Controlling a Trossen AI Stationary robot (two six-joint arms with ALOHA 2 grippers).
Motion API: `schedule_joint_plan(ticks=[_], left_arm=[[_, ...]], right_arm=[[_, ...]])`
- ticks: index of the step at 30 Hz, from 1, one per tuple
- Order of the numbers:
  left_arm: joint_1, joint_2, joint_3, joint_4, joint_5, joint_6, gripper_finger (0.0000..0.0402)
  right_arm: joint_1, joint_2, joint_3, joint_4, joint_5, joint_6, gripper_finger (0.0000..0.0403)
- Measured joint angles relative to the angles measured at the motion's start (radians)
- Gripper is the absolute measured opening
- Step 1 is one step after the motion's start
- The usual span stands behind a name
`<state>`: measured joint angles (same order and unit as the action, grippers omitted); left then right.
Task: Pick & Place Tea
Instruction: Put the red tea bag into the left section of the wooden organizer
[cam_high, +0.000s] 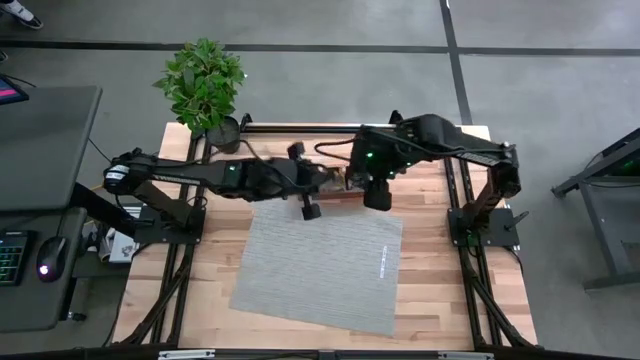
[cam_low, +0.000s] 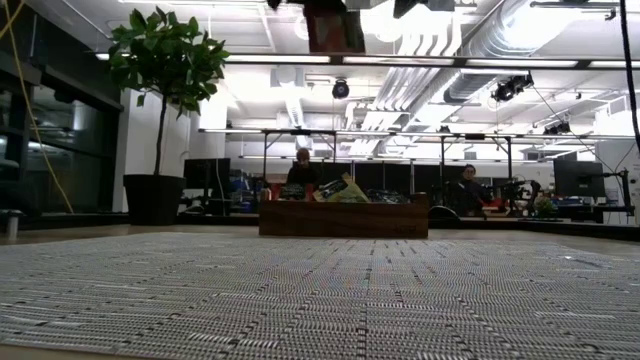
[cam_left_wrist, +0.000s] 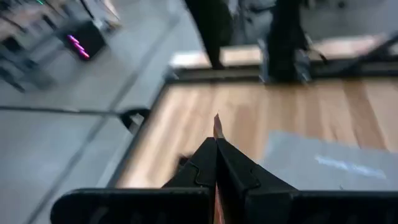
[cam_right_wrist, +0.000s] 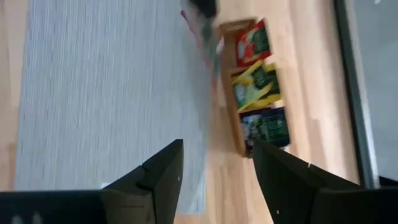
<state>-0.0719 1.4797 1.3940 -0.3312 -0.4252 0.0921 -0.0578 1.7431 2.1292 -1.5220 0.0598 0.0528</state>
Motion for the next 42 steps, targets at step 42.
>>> schedule_joint_plan(ticks=[42], left_arm=[[0.000,-0.230,0.000,0.808,0.261,0.349,0.0000]], right_arm=[[0.015,-0.154,0.000,1.089,-0.185,-0.141,0.0188]])
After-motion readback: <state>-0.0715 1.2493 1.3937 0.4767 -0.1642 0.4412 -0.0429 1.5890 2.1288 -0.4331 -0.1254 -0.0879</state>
